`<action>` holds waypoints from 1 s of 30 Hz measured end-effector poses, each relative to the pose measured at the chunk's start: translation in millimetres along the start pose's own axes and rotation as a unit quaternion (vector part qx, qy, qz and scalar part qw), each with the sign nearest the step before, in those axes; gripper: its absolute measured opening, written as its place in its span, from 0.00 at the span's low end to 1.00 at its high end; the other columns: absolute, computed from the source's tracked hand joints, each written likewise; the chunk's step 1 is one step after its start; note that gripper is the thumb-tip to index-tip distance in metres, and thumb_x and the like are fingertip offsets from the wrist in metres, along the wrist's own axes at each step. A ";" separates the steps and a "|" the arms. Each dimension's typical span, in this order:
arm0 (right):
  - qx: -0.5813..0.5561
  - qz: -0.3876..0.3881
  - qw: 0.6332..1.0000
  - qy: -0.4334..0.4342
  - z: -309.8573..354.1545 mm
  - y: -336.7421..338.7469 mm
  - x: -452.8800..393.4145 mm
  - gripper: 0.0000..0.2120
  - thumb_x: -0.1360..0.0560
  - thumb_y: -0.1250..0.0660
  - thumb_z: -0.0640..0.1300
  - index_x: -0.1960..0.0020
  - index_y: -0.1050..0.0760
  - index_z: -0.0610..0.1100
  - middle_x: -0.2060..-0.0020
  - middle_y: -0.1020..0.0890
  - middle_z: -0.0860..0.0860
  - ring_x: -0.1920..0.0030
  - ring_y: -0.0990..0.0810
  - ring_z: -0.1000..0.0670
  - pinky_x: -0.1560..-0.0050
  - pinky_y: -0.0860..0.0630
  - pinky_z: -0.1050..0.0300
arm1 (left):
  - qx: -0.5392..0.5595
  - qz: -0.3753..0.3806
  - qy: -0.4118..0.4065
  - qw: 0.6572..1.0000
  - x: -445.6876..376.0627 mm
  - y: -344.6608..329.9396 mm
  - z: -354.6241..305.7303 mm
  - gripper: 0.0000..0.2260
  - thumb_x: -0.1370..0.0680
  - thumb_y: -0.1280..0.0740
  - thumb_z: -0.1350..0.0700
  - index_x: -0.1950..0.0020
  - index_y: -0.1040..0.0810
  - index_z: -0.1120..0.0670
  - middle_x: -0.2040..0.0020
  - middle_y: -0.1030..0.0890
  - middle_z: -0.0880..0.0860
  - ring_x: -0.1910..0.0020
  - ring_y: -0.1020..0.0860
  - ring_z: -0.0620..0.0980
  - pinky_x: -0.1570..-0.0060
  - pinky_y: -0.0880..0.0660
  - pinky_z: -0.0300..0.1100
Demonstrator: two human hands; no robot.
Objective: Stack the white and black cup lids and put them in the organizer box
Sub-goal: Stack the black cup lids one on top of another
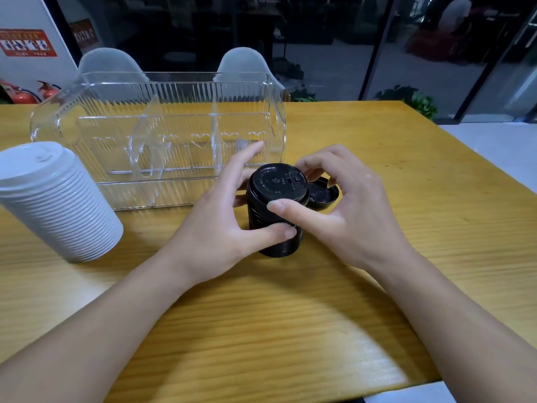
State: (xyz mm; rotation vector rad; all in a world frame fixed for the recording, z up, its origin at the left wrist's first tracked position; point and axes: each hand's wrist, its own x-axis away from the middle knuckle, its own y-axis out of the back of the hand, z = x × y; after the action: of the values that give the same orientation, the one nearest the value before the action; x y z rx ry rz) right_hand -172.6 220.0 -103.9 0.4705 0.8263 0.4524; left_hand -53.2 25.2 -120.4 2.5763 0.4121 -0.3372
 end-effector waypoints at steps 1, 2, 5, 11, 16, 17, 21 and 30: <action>-0.002 0.002 1.000 -0.002 -0.3 -0.6 -0.1 0.24 0.27 0.17 0.63 0.41 0.17 0.48 0.45 0.17 0.53 0.43 0.17 0.50 0.43 0.24 0.62 | 0.005 0.003 -0.001 1.000 -0.2 0.2 0.8 0.52 0.27 0.13 0.50 0.10 0.40 0.37 0.28 0.16 0.38 0.23 0.20 0.43 0.18 0.28 0.52; -0.006 0.006 1.000 -0.005 -0.3 -1.0 -0.1 0.24 0.27 0.17 0.63 0.40 0.17 0.49 0.43 0.17 0.54 0.42 0.17 0.50 0.42 0.25 0.62 | 0.011 0.008 -0.003 1.000 -0.2 0.6 1.6 0.52 0.26 0.13 0.50 0.10 0.41 0.37 0.27 0.16 0.39 0.23 0.20 0.44 0.18 0.28 0.54; -0.050 0.033 0.998 -0.009 1.7 0.2 -0.5 0.27 0.24 0.19 0.61 0.30 0.18 0.50 0.33 0.18 0.58 0.32 0.18 0.51 0.35 0.25 0.61 | 0.028 0.020 -0.006 0.999 -0.2 0.6 4.0 0.52 0.24 0.13 0.50 0.09 0.43 0.37 0.27 0.16 0.42 0.24 0.19 0.48 0.18 0.28 0.57; -0.144 0.092 0.985 0.014 0.1 0.8 0.1 0.19 0.18 0.23 0.42 0.27 0.17 0.44 0.29 0.16 0.54 0.26 0.19 0.54 0.27 0.25 0.58 | 0.067 0.034 0.004 0.997 0.0 -0.9 3.9 0.52 0.22 0.16 0.61 0.08 0.45 0.40 0.28 0.15 0.46 0.25 0.18 0.50 0.19 0.26 0.54; -0.156 0.122 0.980 0.020 -3.5 -0.6 -0.9 0.17 0.16 0.26 0.42 0.28 0.16 0.42 0.27 0.17 0.52 0.23 0.21 0.54 0.23 0.25 0.54 | 0.082 0.043 0.023 0.995 -0.5 -1.4 7.2 0.52 0.22 0.17 0.64 0.08 0.44 0.41 0.25 0.16 0.45 0.23 0.19 0.48 0.18 0.27 0.55; -0.159 0.126 0.979 0.022 -3.6 -0.8 -0.7 0.17 0.16 0.26 0.42 0.28 0.16 0.42 0.27 0.17 0.52 0.23 0.22 0.54 0.22 0.26 0.53 | 0.084 0.044 0.026 0.995 -0.4 -2.0 6.7 0.52 0.21 0.18 0.65 0.08 0.44 0.41 0.24 0.18 0.44 0.22 0.20 0.46 0.18 0.27 0.54; -0.187 0.107 0.976 0.006 -3.8 -2.5 0.3 0.18 0.19 0.21 0.40 0.30 0.15 0.42 0.29 0.16 0.53 0.25 0.20 0.55 0.23 0.24 0.52 | 0.082 0.041 0.030 0.995 -0.1 -2.2 4.8 0.52 0.22 0.17 0.64 0.07 0.44 0.43 0.22 0.19 0.42 0.22 0.20 0.44 0.19 0.26 0.52; -0.208 0.083 0.974 -0.020 -7.4 -2.5 1.2 0.25 0.26 0.15 0.43 0.30 0.15 0.44 0.33 0.13 0.55 0.29 0.16 0.54 0.25 0.21 0.48 | 0.072 0.037 0.016 0.997 -0.5 -1.9 8.2 0.49 0.23 0.15 0.62 0.09 0.39 0.43 0.26 0.16 0.47 0.24 0.18 0.50 0.21 0.24 0.56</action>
State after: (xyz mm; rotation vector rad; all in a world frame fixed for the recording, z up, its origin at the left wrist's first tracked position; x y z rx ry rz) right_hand -177.2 220.3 -110.4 0.1588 0.6335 0.7500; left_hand -55.7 22.4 -127.9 2.7321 0.3132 -0.3106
